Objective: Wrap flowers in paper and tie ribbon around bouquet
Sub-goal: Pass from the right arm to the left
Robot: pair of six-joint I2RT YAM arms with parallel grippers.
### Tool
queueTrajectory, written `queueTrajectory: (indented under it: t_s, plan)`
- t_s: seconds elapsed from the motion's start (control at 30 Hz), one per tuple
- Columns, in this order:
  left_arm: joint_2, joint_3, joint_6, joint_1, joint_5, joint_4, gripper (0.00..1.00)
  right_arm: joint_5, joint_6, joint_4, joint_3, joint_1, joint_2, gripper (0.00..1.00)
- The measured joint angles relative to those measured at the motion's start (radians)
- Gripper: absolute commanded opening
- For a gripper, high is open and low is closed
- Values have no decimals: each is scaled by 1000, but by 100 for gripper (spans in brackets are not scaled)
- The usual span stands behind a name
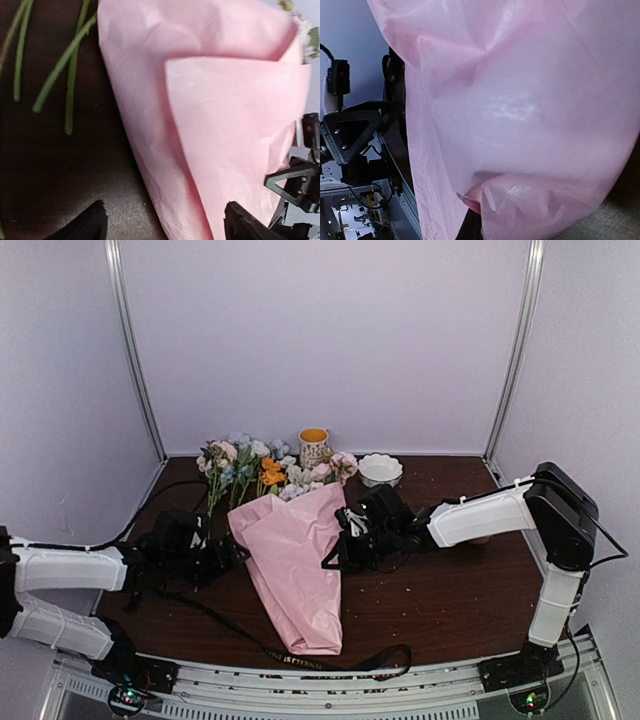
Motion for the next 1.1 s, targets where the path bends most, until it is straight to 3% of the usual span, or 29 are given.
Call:
queueTrajectory:
  t_s: [0.07, 0.17, 0.27, 0.37, 0.53, 0.67, 0.77, 0.93, 1.03, 1.1]
  plan:
    - [-112, 2, 25, -8, -45, -50, 97, 3, -3, -3, 0, 0, 0, 0]
    - [-246, 40, 78, -37, -102, -124, 98, 5, -12, -7, 0, 0, 0, 0]
    - [-267, 76, 103, -53, -112, -139, 98, 7, -15, -8, 0, 0, 0, 0]
    - [-181, 76, 102, -53, -101, -134, 98, 7, -16, -8, 1, 0, 0, 0]
    - [109, 60, 76, -53, -10, -32, 98, 8, -16, -9, 1, 2, 0, 0]
    - [182, 71, 58, -54, 52, 98, 97, 15, -17, -11, 1, 4, 0, 0]
    - [198, 71, 50, -55, 68, 129, 84, 19, -17, -11, 1, 5, 0, 0]
    - [267, 72, 23, -54, 111, 193, 44, 19, -18, -13, 2, 7, 0, 0]
    - [317, 73, 8, -55, 143, 251, 4, 19, -21, -23, 6, 9, 0, 0]
    - [339, 73, -4, -55, 161, 288, 0, 19, -25, -31, 11, 9, 0, 0]
